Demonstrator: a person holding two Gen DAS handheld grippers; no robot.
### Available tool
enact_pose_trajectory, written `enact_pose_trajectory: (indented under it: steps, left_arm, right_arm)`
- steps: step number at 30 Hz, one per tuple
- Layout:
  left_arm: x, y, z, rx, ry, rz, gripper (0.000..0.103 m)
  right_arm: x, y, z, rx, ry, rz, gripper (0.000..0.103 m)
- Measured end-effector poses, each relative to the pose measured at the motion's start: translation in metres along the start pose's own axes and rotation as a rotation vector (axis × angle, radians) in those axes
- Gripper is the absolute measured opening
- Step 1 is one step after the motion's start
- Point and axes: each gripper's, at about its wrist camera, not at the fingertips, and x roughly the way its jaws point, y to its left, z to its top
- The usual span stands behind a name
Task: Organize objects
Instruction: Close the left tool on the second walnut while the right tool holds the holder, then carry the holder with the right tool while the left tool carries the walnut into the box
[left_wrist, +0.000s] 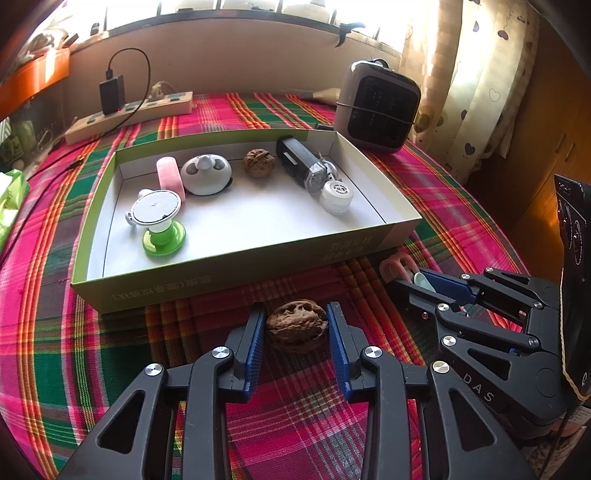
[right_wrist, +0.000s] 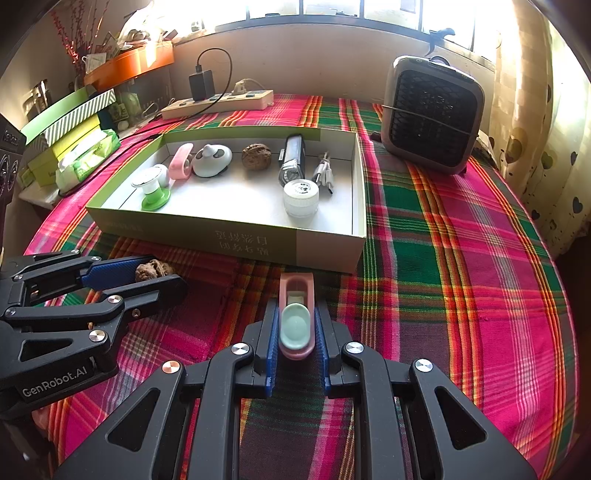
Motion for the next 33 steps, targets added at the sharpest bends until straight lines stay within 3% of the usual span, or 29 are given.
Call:
enact_pose_trajectory:
  steps: [33]
  left_arm:
    - [-0.017, -0.001, 0.002, 0.006, -0.055, 0.005, 0.031]
  right_arm:
    - [-0.012, 0.004, 0.003, 0.005, -0.029, 0.018, 0.019]
